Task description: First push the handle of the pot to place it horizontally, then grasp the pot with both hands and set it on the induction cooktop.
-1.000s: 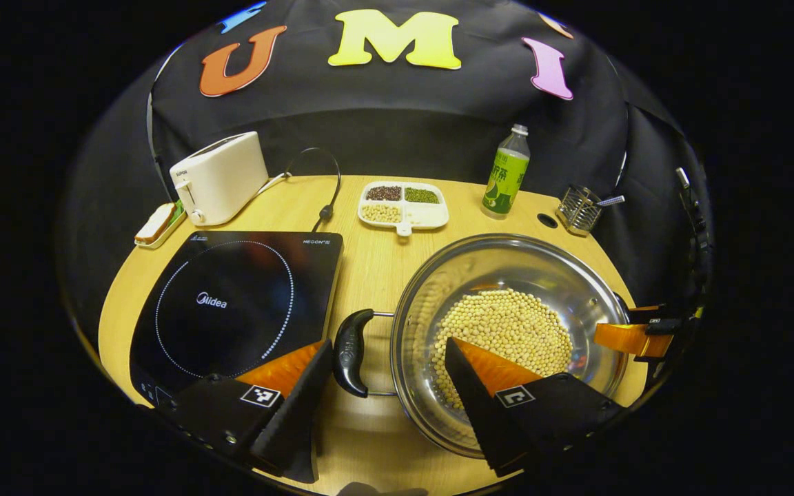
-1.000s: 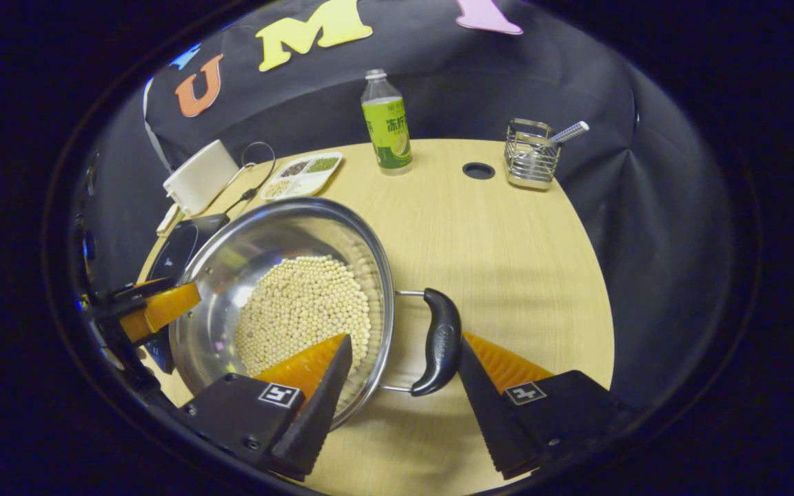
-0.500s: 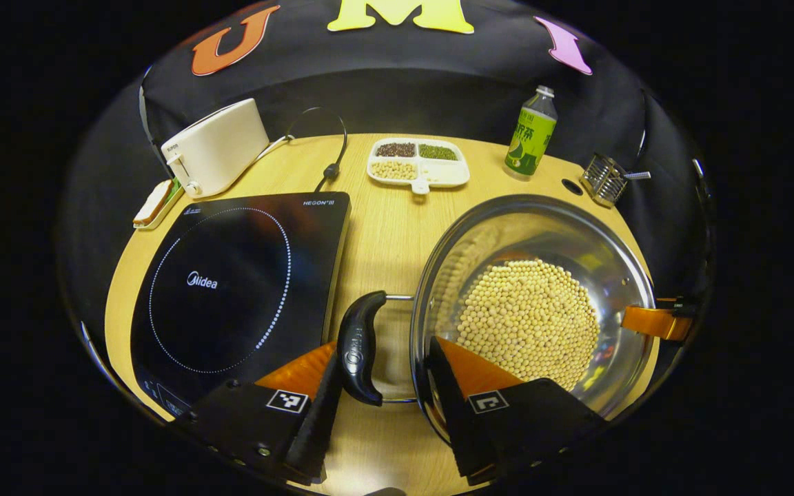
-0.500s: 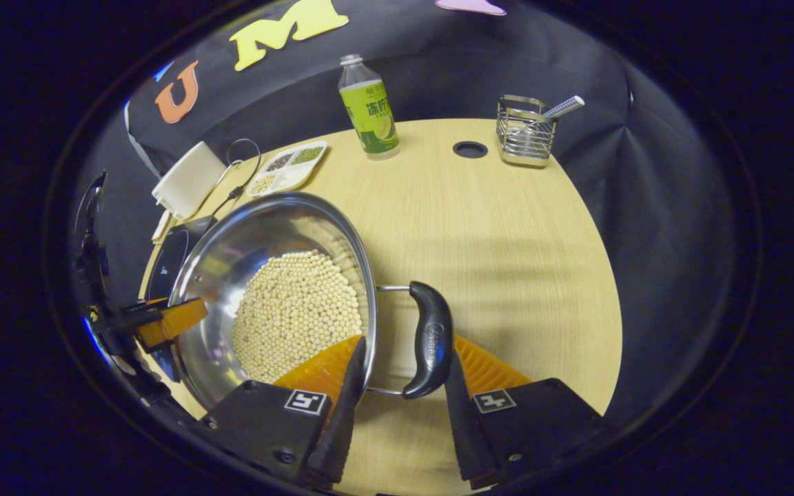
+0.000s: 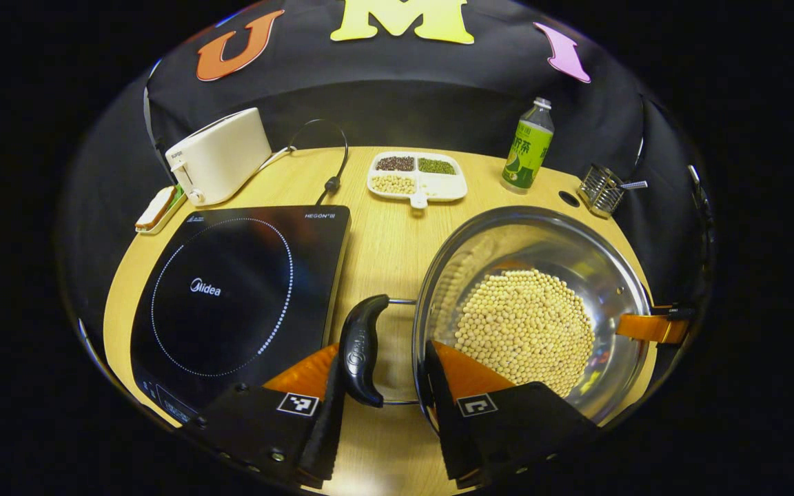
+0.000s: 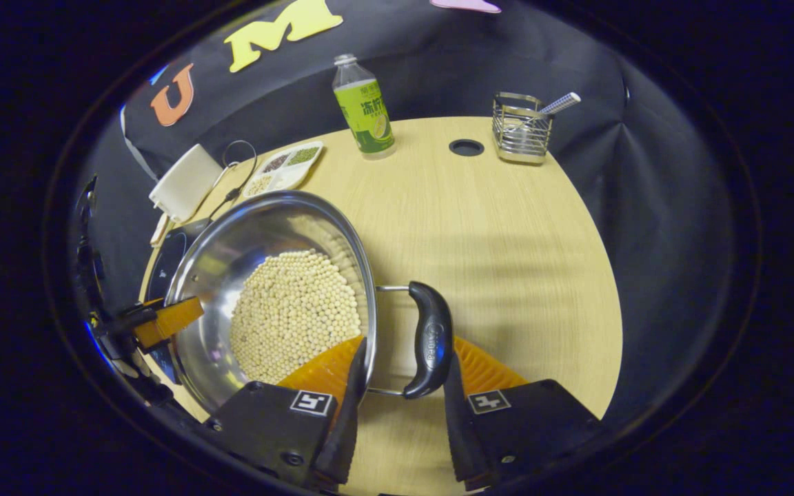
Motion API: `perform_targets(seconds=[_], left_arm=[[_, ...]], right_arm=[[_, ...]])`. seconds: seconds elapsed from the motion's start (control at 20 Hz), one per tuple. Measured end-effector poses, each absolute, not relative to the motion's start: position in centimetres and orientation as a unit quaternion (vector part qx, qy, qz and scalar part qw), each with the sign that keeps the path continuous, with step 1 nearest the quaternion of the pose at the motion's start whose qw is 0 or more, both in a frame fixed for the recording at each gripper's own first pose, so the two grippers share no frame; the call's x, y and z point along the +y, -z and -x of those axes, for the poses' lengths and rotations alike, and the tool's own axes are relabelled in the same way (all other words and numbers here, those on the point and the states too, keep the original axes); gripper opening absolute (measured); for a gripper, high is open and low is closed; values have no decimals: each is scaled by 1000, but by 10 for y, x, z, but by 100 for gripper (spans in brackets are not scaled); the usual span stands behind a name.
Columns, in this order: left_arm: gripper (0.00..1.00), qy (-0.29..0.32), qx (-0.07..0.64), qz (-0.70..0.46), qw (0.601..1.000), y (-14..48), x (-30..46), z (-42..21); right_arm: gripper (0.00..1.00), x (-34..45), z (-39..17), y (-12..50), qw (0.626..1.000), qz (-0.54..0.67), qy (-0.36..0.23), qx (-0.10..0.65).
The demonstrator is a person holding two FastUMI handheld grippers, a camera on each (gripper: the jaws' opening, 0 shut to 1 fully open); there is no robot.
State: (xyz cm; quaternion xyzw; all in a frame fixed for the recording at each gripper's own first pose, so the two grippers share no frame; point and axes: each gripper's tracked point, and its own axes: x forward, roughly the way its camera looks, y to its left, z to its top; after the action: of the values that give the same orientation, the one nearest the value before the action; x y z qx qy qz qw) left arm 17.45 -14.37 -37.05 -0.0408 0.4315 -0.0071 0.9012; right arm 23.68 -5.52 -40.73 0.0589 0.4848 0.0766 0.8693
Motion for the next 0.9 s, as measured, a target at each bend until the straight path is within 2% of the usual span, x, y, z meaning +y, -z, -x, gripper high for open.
perform_targets(seconds=[0.05,0.1,0.2,0.25,0.9], left_arm=[[58,9,432,43,901,371,-144,-174],[48,11,433,45,900,370,-143,-173],[68,15,430,47,901,369,-141,-175],[58,16,426,47,903,367,-138,-174],[58,4,411,46,911,323,-82,-156]], right_arm=[[54,-55,-236,406,870,-58,-75,485],[53,-55,-234,405,871,-58,-74,483],[53,-55,-232,398,875,-52,-72,476],[53,-54,-231,394,878,-51,-71,471],[53,4,-216,353,885,-44,-85,455]])
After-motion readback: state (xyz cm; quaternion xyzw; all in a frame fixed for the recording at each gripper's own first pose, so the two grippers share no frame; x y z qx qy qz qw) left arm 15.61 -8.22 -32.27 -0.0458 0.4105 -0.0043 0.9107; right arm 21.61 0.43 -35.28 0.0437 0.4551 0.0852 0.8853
